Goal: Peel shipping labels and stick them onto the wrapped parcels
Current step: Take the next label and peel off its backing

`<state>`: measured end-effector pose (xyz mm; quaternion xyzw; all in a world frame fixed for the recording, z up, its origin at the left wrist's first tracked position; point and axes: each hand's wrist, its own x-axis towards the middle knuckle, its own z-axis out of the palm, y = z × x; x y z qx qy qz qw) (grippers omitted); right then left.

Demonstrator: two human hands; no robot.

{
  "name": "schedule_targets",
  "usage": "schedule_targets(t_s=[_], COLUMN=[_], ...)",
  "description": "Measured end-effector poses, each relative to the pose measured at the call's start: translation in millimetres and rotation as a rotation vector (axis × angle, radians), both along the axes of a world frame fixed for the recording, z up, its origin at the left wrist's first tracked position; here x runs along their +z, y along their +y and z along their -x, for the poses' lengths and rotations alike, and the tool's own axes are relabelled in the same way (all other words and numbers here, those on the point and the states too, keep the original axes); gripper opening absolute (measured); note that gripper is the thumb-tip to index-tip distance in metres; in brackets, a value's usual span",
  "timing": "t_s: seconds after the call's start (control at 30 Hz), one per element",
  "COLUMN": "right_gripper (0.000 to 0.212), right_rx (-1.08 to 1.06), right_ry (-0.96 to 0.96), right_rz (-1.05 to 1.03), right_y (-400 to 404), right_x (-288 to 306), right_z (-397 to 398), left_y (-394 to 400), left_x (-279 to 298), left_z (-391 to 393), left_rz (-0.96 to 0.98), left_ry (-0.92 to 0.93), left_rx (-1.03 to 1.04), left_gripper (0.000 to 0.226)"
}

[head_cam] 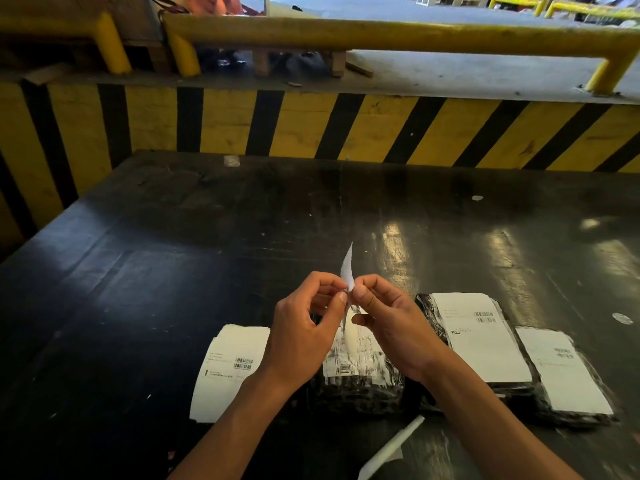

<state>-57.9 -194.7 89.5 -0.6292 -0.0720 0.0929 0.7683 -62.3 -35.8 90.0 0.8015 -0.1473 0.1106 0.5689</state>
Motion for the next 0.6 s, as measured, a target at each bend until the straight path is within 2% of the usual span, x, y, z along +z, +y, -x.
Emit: schedule_targets(t_s=[0.23, 0.4, 0.6], right_gripper=[0.011, 0.025, 0.014], right_rx=[-0.012, -0.021, -0.02], right_ry=[-0.117, -0.207, -0.145], right_rz=[0.137, 0.213, 0.284], right_y=[-4.3, -5.2, -7.6], right_x=[2.4, 3.4, -3.4], right_z=[0.0, 0.8, -0.3], left_y=[-0.4, -0.5, -1.4], left_x=[4.7, 2.0, -4.6], left_z=[1.5, -0.5, -1.3], left_rz=[0.013, -0.025, -0.017], left_ry=[0.035, 0.061, 0.119], left_rx=[0.005, 0.023, 0.083], left_gripper=[0.026, 0.016, 0.007])
